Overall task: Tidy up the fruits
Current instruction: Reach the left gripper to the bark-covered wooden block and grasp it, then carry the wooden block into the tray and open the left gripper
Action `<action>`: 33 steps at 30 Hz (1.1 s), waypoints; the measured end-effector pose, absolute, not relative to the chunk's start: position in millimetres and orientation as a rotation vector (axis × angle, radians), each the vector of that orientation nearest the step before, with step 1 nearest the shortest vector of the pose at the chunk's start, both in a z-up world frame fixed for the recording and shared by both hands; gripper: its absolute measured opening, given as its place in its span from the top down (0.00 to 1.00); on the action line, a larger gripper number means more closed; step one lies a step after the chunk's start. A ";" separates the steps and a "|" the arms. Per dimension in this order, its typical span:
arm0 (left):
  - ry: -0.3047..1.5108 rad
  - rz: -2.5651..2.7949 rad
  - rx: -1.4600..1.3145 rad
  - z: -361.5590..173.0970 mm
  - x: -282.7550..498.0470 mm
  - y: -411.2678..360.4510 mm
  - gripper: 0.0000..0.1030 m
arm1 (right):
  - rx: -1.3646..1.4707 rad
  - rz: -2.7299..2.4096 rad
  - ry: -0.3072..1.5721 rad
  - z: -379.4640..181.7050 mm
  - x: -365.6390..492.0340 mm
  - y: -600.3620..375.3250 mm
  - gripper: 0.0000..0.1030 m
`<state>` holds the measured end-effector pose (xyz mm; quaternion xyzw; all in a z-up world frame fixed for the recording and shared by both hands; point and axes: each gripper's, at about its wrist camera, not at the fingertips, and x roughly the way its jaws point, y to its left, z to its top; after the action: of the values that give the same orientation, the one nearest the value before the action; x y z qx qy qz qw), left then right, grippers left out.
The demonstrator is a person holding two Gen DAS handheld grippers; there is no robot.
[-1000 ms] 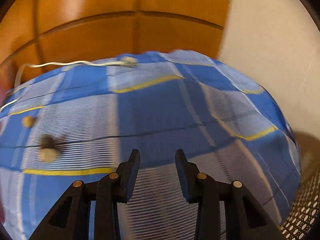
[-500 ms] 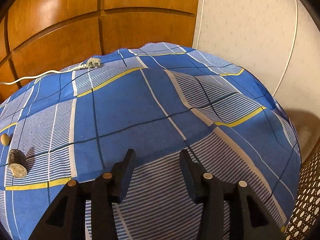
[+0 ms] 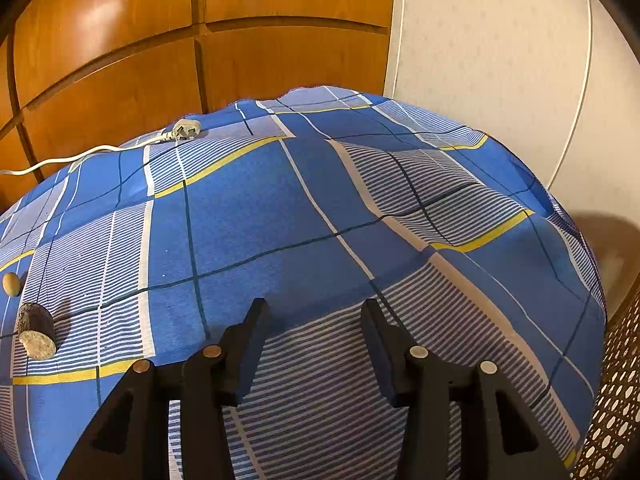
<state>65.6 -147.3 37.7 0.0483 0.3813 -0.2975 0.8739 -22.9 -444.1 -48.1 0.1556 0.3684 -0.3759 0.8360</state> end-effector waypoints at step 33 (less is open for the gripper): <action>0.979 -0.750 0.063 -10.2 79.8 -217.2 0.62 | 0.314 -0.805 0.781 -48.1 -23.7 -444.1 0.52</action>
<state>79.8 -217.2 -10.2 0.0294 0.4589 -0.3517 0.8154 -23.7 -444.1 -48.1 0.1481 0.3688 -0.3800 0.8352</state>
